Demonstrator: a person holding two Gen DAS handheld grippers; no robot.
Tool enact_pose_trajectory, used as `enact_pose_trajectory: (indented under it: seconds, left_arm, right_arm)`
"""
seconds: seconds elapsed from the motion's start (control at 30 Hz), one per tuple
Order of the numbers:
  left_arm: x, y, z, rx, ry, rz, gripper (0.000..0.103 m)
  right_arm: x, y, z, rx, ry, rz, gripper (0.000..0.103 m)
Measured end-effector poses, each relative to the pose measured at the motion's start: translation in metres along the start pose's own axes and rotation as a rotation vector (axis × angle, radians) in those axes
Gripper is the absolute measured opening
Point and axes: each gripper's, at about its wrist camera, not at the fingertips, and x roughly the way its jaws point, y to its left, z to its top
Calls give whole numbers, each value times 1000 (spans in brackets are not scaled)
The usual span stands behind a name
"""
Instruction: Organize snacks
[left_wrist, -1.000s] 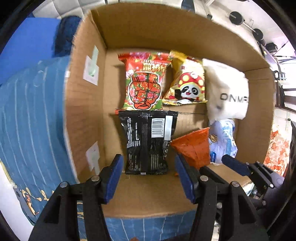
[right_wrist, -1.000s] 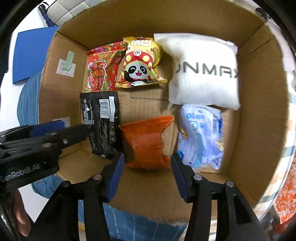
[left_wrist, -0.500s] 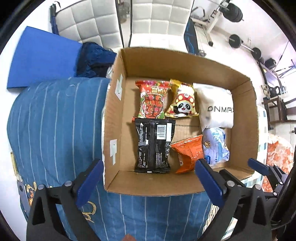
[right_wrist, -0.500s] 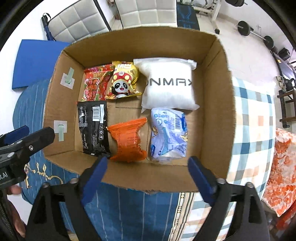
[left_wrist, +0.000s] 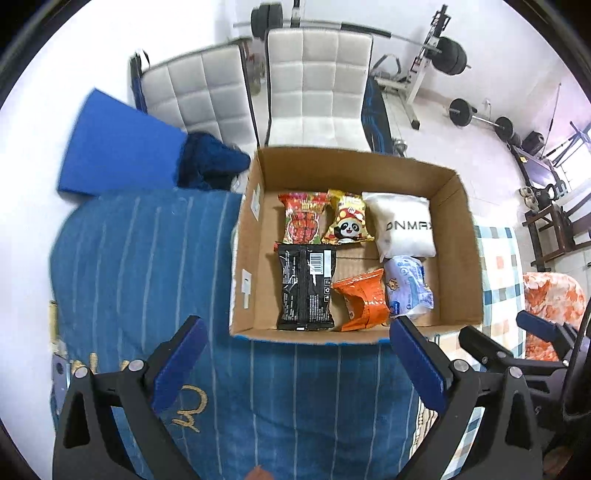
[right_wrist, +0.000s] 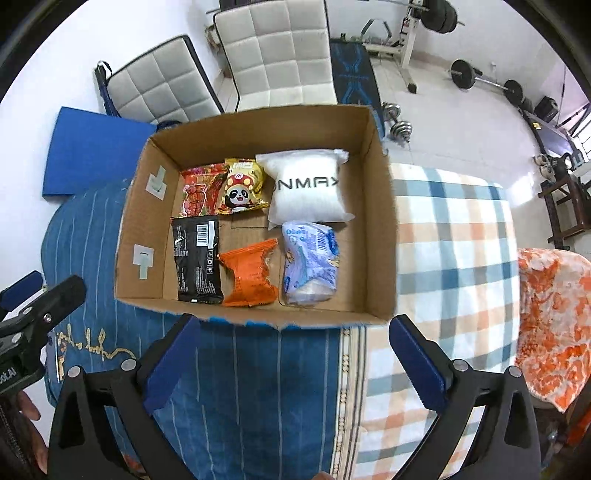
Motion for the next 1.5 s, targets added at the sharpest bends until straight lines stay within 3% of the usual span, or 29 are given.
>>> enact_pose_trajectory:
  seconds: [0.4,0.7,1.07,1.5]
  left_arm:
    - [-116,-26,-53,68,-177,-11,102]
    - [-176,-29,-88,58,-269,-15,102]
    - [-215,-24,-112,54,-323,-3,102]
    - [-228,-29,-127,59,-337,3,102]
  right_arm:
    - [-122,-11,-66,2,-161,30,103]
    - [-196,-12,-106,10,-262,42,103]
    - [-261,-6,-147,-24,-341,51,103]
    - [-281,-9,-164,-27,-367,36,103]
